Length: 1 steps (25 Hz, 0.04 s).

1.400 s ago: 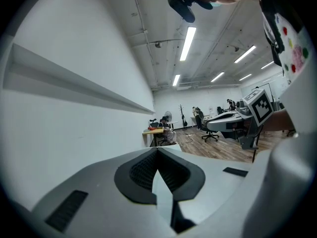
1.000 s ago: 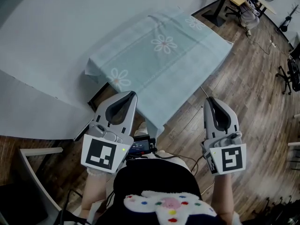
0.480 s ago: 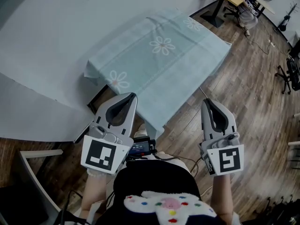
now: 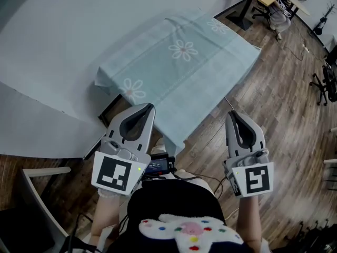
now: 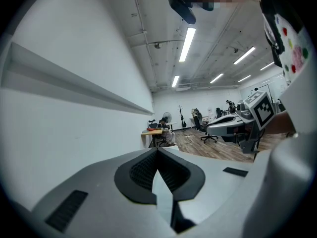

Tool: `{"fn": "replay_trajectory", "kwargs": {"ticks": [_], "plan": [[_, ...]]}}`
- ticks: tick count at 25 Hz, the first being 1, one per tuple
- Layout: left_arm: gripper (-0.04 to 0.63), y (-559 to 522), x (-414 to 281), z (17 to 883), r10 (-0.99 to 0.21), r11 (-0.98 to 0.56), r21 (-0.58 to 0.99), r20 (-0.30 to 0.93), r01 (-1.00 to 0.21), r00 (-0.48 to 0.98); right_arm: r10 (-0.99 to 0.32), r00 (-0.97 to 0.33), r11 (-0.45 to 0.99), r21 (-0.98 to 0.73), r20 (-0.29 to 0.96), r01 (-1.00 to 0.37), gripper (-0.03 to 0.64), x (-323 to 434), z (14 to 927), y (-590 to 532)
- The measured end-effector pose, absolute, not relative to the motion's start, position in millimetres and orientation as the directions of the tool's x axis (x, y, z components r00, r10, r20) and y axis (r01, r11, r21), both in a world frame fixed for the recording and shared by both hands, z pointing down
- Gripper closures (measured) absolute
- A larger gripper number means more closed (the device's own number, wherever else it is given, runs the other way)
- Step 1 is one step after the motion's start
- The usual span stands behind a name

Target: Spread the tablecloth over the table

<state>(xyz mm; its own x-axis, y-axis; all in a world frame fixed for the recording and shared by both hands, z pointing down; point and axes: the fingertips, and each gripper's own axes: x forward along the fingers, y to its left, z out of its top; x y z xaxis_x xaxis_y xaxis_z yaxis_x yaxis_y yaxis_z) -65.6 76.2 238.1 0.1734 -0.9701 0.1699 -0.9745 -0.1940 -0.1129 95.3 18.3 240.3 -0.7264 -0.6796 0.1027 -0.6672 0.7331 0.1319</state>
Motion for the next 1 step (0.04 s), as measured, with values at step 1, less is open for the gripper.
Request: {"fn": "replay_trajectory", "kwargs": {"ticks": [1], "plan": [[0.583, 75.9, -66.1, 237.8, -0.970, -0.193, -0.113, 0.169, -0.975, 0.173, -0.681, -0.727, 0.732, 0.125, 0.095, -0.669, 0.572, 93.2, 238.0, 18.0]]}}
